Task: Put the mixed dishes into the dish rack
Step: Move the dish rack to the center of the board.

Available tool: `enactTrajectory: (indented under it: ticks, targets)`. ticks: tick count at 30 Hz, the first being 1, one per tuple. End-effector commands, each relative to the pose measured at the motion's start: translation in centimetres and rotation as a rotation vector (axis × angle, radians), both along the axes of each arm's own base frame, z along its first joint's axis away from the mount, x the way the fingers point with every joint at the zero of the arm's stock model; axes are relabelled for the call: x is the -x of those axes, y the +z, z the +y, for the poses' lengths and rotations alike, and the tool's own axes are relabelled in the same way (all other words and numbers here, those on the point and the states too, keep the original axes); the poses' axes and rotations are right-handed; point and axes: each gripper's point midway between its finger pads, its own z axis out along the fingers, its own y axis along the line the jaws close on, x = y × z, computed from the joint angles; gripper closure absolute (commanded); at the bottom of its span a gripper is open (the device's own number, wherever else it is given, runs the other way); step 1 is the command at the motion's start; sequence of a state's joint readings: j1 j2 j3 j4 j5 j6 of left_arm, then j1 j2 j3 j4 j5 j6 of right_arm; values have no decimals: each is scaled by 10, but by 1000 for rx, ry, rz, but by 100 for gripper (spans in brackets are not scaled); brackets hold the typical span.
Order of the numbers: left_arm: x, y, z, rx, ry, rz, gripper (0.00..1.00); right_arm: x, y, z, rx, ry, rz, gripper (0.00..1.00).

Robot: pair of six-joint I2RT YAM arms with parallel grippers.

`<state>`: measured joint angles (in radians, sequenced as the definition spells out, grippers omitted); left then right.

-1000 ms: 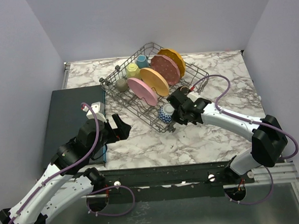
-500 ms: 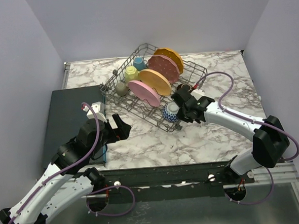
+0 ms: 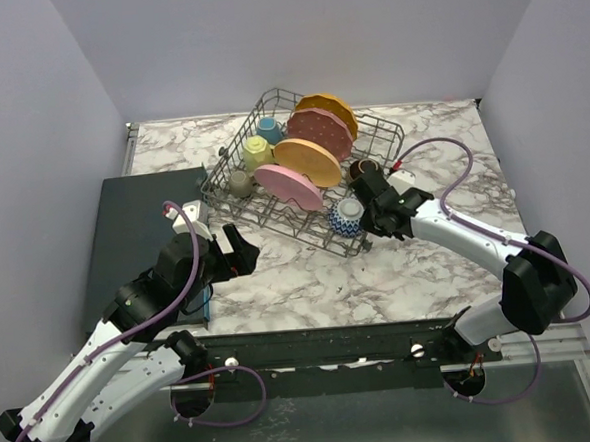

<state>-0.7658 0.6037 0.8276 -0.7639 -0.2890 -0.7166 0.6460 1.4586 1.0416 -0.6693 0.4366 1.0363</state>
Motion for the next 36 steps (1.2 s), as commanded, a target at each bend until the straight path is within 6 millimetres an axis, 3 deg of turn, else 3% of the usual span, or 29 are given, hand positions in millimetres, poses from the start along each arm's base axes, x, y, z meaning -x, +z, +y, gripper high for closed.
enactTrajectory:
  ticks: [1,17,27,36]
  targets:
    - [-4,0,1,-5,15,-8,1,19,-13,-41,156,-15,74,99]
    - [-5,-2,1,-9,16,-4,1,13,-16,-62,181,-10,88,90]
    - [-5,-2,1,-8,20,-4,1,9,-16,-73,191,-13,95,72]
    - [-5,-2,1,-9,19,-3,1,4,-14,-90,196,-39,91,68]
